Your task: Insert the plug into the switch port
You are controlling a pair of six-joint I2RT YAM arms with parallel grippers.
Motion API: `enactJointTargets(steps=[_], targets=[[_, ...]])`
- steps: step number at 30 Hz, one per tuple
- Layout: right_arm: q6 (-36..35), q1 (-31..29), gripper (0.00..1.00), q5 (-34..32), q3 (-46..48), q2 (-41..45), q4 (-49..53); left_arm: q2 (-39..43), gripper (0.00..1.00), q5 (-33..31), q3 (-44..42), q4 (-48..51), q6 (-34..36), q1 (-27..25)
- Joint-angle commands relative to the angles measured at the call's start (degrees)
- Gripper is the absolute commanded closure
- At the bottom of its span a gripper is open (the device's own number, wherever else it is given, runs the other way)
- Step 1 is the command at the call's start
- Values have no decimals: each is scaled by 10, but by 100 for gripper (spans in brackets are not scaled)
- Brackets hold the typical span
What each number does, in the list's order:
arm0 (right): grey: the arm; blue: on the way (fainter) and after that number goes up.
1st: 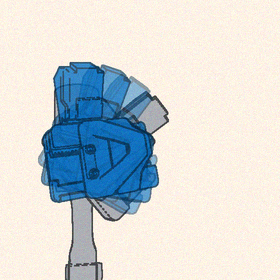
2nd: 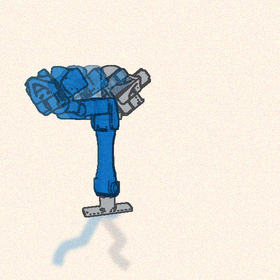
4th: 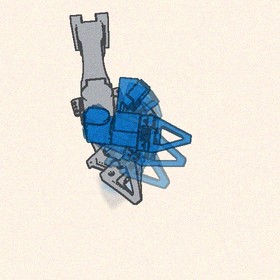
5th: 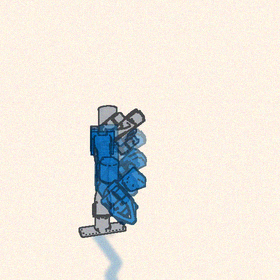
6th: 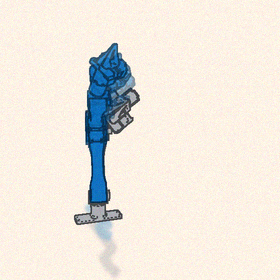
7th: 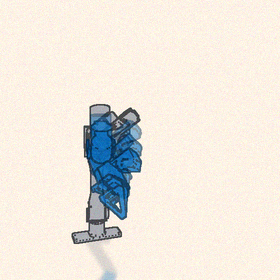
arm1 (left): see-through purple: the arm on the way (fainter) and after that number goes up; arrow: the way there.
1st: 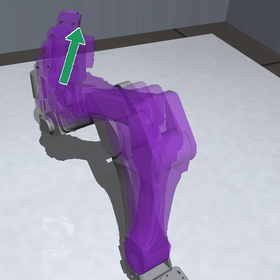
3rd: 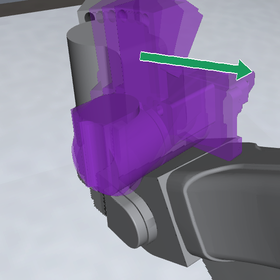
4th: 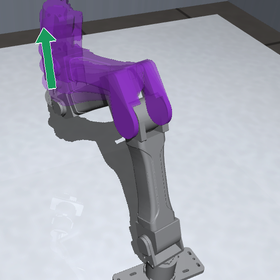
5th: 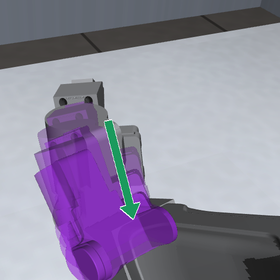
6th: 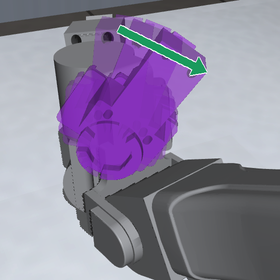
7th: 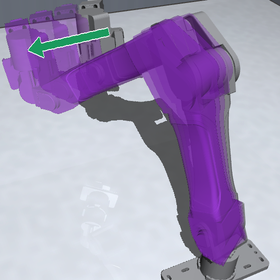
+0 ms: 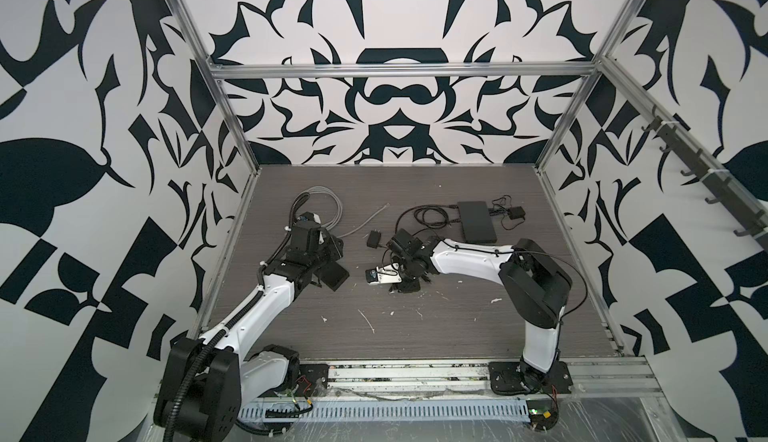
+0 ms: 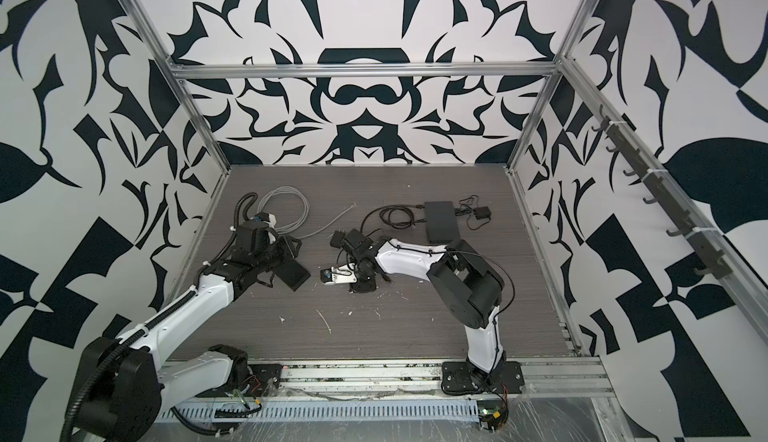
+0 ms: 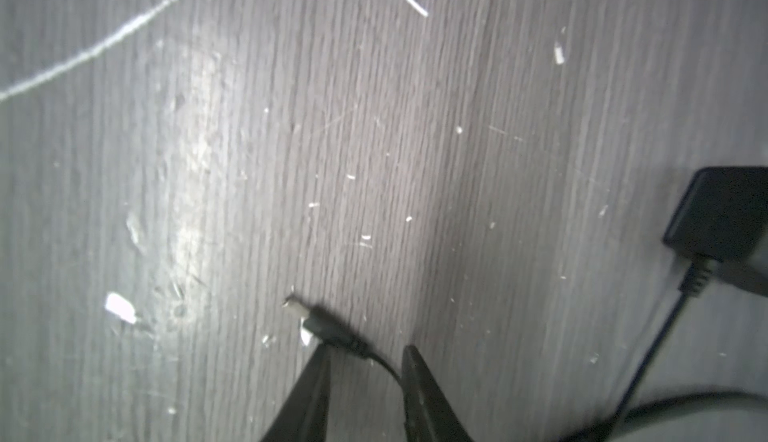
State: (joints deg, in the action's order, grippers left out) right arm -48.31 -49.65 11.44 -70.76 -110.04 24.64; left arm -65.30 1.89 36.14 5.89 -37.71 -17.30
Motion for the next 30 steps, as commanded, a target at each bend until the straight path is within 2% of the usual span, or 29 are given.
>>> enactJointTargets(steps=[1,9,16,20,25,30], targets=[[10,-4,73,26,-24,-9,31,8,65,5,-10,11,0,3],[15,-3,76,46,-17,-16,22,8,65,7,-9,13,2,5],[13,-1,93,44,-17,-34,26,4,65,6,-11,11,1,5],[13,3,96,39,-12,-32,21,2,66,10,-7,11,0,5],[28,14,100,60,-8,-7,-4,-21,67,69,-7,-6,-4,4],[49,39,100,96,5,23,-43,-45,67,151,-39,-77,-52,-9]])
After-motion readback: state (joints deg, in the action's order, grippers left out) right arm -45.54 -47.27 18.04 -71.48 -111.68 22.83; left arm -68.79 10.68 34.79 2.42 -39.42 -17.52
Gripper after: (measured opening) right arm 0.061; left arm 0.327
